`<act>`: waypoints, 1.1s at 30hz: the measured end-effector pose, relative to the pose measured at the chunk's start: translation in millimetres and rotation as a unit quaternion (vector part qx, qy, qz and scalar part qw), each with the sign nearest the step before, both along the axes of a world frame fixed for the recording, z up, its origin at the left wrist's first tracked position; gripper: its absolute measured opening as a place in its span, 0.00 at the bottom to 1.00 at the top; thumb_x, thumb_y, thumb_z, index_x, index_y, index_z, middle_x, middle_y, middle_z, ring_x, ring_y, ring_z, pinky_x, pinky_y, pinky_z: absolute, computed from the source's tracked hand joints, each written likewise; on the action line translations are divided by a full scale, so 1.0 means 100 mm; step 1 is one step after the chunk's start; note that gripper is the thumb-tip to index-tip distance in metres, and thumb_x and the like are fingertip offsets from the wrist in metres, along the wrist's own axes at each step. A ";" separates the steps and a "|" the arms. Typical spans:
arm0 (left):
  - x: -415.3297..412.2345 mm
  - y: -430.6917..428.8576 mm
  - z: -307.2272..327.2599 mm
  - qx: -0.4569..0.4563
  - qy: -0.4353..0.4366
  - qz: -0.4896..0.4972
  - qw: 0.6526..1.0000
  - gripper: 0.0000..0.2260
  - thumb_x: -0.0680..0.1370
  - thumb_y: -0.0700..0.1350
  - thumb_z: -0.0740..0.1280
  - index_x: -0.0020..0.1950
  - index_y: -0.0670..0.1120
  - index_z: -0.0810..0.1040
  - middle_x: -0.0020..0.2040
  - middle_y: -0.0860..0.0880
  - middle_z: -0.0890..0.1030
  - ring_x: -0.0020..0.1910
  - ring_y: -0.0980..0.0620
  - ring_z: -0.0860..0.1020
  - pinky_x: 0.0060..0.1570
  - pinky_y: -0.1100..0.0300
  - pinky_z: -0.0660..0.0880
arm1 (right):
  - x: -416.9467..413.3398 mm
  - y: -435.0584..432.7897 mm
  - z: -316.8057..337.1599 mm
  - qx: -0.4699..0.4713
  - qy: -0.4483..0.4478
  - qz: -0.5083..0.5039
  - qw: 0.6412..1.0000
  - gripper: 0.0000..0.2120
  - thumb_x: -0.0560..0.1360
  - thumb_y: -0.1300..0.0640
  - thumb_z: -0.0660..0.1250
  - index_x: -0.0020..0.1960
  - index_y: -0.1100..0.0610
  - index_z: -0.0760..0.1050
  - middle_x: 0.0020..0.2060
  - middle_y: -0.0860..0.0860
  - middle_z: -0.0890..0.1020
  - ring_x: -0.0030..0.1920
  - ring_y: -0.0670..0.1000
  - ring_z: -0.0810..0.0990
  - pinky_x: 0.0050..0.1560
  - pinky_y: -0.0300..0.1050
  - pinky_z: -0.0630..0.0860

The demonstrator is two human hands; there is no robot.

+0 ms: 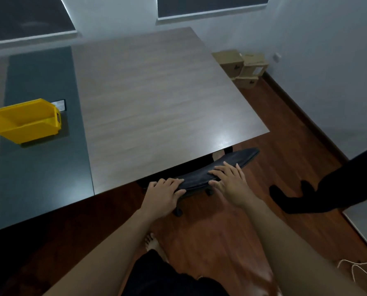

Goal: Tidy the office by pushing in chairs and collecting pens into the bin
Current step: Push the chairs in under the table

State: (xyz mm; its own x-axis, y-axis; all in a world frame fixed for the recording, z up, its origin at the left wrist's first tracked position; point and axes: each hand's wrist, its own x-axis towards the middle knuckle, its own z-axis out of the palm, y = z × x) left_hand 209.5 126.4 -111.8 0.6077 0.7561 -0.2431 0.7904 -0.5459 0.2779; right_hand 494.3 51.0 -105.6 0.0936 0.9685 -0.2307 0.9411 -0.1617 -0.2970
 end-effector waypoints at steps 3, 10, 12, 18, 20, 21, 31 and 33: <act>-0.01 0.01 -0.01 0.008 0.003 -0.007 1.000 0.26 0.87 0.64 0.48 0.82 0.59 0.66 0.76 0.58 0.75 0.69 0.50 0.75 0.63 0.50 0.68 | -0.03 -0.01 0.01 0.003 -0.010 -0.008 1.000 0.36 0.80 0.26 0.40 0.78 0.39 0.68 0.79 0.41 0.68 0.86 0.48 0.50 0.84 0.53 0.34; -0.03 0.01 -0.01 -0.001 0.003 -0.009 1.000 0.28 0.86 0.65 0.47 0.82 0.57 0.66 0.77 0.56 0.74 0.70 0.49 0.75 0.66 0.47 0.68 | -0.04 0.00 0.04 -0.021 -0.023 -0.009 0.999 0.28 0.85 0.31 0.47 0.80 0.39 0.66 0.80 0.40 0.67 0.86 0.47 0.49 0.84 0.53 0.34; -0.06 0.03 0.02 -0.015 -0.009 -0.014 1.000 0.28 0.86 0.66 0.48 0.82 0.56 0.67 0.77 0.55 0.74 0.72 0.48 0.74 0.69 0.47 0.68 | -0.06 0.03 0.08 -0.035 -0.011 -0.012 0.999 0.27 0.86 0.33 0.50 0.81 0.40 0.66 0.81 0.42 0.66 0.86 0.47 0.48 0.84 0.54 0.35; -0.38 0.21 0.11 -0.097 -0.058 -0.014 0.994 0.29 0.87 0.64 0.52 0.81 0.49 0.71 0.77 0.47 0.75 0.74 0.44 0.74 0.73 0.45 0.70 | -0.33 0.03 0.30 -0.044 0.078 -0.056 0.994 0.29 0.85 0.36 0.60 0.80 0.50 0.69 0.81 0.50 0.69 0.86 0.53 0.54 0.84 0.54 0.53; -0.62 0.18 0.15 -0.107 -0.080 0.020 0.991 0.30 0.86 0.66 0.52 0.80 0.49 0.72 0.76 0.47 0.76 0.74 0.44 0.75 0.72 0.45 0.72 | -0.53 -0.03 0.38 -0.036 0.099 -0.065 0.992 0.30 0.84 0.36 0.61 0.81 0.52 0.69 0.80 0.51 0.70 0.86 0.53 0.55 0.82 0.54 0.59; -0.75 0.14 0.18 -0.112 -0.094 0.040 0.988 0.31 0.86 0.66 0.52 0.80 0.49 0.71 0.76 0.48 0.76 0.74 0.45 0.74 0.73 0.45 0.73 | -0.64 -0.05 0.42 -0.030 0.104 -0.062 0.992 0.30 0.84 0.37 0.61 0.81 0.52 0.68 0.80 0.51 0.70 0.85 0.53 0.55 0.82 0.54 0.61; -2.17 -0.80 0.52 -0.071 -0.136 0.181 0.972 0.28 0.86 0.62 0.57 0.82 0.49 0.70 0.79 0.49 0.73 0.78 0.49 0.72 0.77 0.52 0.70 | -1.82 -0.30 0.62 0.006 0.142 0.022 0.990 0.31 0.85 0.36 0.59 0.82 0.51 0.66 0.82 0.50 0.68 0.86 0.52 0.55 0.82 0.61 0.62; -2.43 -1.01 0.56 -0.062 -0.129 0.196 0.970 0.28 0.86 0.63 0.57 0.82 0.49 0.70 0.79 0.49 0.73 0.78 0.49 0.71 0.77 0.52 0.69 | -2.11 -0.37 0.64 0.014 0.145 0.035 0.989 0.31 0.85 0.37 0.60 0.82 0.52 0.66 0.81 0.51 0.69 0.85 0.53 0.56 0.82 0.60 0.63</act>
